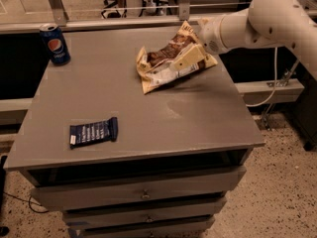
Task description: Move brown chip bag near rxbar blueberry
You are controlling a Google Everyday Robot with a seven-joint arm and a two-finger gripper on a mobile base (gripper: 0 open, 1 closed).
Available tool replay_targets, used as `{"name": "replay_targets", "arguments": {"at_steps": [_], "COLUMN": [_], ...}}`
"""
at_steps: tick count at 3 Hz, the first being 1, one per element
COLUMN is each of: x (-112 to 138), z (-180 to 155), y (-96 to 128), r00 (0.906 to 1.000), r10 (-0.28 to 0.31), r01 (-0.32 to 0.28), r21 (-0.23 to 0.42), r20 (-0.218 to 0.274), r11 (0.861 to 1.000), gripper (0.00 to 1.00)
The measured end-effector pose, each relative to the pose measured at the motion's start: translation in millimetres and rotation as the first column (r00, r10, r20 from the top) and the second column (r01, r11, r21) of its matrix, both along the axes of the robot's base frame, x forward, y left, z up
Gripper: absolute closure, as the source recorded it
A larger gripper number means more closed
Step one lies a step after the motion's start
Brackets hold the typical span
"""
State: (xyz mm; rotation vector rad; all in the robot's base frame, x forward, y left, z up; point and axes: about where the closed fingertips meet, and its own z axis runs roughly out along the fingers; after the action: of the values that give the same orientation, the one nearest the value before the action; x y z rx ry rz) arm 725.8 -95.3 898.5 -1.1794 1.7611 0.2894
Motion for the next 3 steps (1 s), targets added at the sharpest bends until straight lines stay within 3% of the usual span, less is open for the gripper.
{"name": "replay_targets", "arguments": {"at_steps": [1,2,3], "x": [5,4,-3], "z": [-15,-22,-12], "y": [11,20,28], "r00": [0.9992,0.9976,0.9979], "r10": [0.001,-0.001,0.008], "r01": [0.000,0.004,-0.005], "r21": [0.026,0.044,0.049], "r20": [-0.040,-0.069,-0.064], "r11": [1.000,0.999,0.999], "gripper": [0.10,0.33,0.56]}}
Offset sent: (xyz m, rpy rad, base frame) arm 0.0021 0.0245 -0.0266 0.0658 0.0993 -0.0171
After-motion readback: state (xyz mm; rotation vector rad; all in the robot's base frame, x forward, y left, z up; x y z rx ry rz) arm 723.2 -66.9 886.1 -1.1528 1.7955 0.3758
